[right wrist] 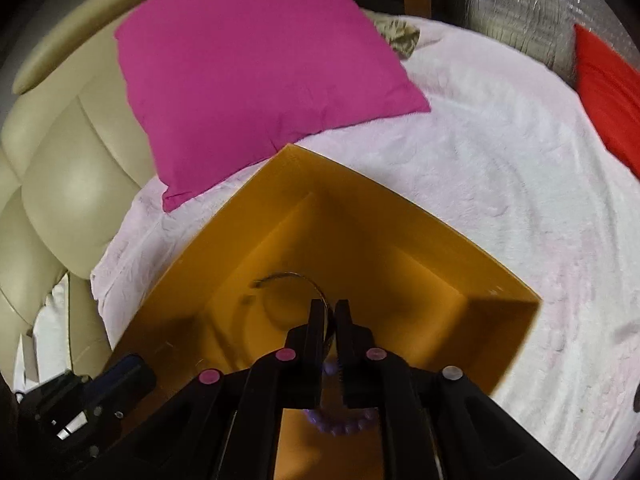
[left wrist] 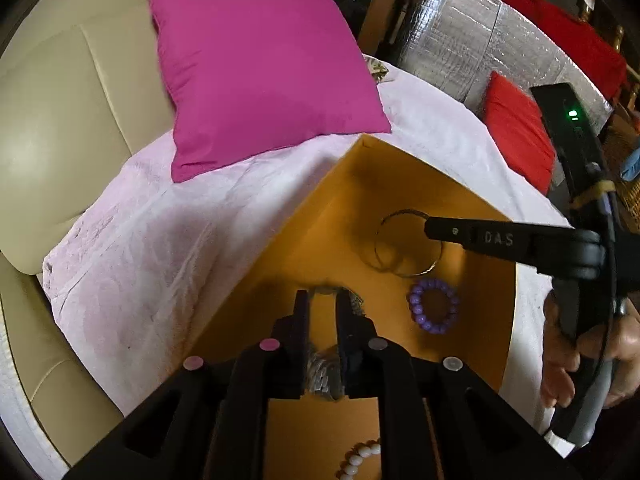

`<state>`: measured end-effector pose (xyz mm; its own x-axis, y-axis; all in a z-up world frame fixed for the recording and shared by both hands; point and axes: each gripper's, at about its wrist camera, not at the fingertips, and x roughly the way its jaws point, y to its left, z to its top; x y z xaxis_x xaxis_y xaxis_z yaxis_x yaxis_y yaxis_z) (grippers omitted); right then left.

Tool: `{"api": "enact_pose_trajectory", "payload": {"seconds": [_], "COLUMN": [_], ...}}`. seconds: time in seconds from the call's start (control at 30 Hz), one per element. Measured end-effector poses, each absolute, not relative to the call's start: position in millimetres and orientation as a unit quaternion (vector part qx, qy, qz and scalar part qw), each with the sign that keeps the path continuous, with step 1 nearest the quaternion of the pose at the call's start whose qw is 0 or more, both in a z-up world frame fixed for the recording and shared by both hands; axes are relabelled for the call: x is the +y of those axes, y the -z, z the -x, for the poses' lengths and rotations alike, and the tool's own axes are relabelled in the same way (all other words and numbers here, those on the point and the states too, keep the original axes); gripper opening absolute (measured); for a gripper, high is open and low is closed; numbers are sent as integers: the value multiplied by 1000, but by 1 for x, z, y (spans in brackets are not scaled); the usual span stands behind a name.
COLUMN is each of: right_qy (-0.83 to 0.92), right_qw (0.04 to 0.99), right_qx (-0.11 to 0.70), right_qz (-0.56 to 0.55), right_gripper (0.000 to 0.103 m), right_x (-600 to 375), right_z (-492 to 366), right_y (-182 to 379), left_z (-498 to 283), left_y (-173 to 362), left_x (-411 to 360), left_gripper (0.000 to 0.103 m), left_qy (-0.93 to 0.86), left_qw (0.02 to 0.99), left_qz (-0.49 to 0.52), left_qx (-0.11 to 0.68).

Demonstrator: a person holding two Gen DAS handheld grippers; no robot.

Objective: Organize jewelry
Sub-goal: 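Lower the watch and bangle into the orange box and open both tools, then move the left tool back toward the dark round ring pendant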

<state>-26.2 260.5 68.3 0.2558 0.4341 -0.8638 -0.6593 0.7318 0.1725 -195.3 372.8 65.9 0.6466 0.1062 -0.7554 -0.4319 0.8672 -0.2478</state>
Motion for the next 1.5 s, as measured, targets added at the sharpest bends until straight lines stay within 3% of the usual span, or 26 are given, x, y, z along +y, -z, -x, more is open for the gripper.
{"api": "enact_pose_trajectory", "payload": {"seconds": [0.03,0.07,0.1,0.37,0.57,0.7,1.0,1.3,1.5], "right_qy": [-347,-348,-351,-347,-296,-241,-162,-98,-86], "right_qw": [785,786,789,832,862,893,922,871,849], "right_qx": [501,500,495,432,411,378,325,419,453], "right_qz": [111,107,99,32,-26,-48,-133,-236,-258], "right_gripper": [18,23,31,34,36,54,54,54,54], "right_x": [262,259,256,161,27,-69,-257,-328,-330], "right_z": [23,21,21,24,23,29,36,-6,-15], "right_y": [-70,-73,-77,-119,-144,-155,-152,-88,-64], "left_z": [199,204,212,238,213,183,99,48,37], "left_y": [-70,-74,-82,-126,-162,-176,-154,-93,-85], "left_x": [375,376,378,354,270,198,50,-17,-22], "left_gripper": [29,42,48,49,72,81,83,83,83], "left_qy": [-152,-155,-164,-180,-146,-101,-35,-35,-33], "left_qw": [887,890,896,912,933,947,959,950,947], "left_qz": [207,203,198,180,134,108,68,14,1], "left_qx": [384,376,362,322,301,285,271,310,320]}}
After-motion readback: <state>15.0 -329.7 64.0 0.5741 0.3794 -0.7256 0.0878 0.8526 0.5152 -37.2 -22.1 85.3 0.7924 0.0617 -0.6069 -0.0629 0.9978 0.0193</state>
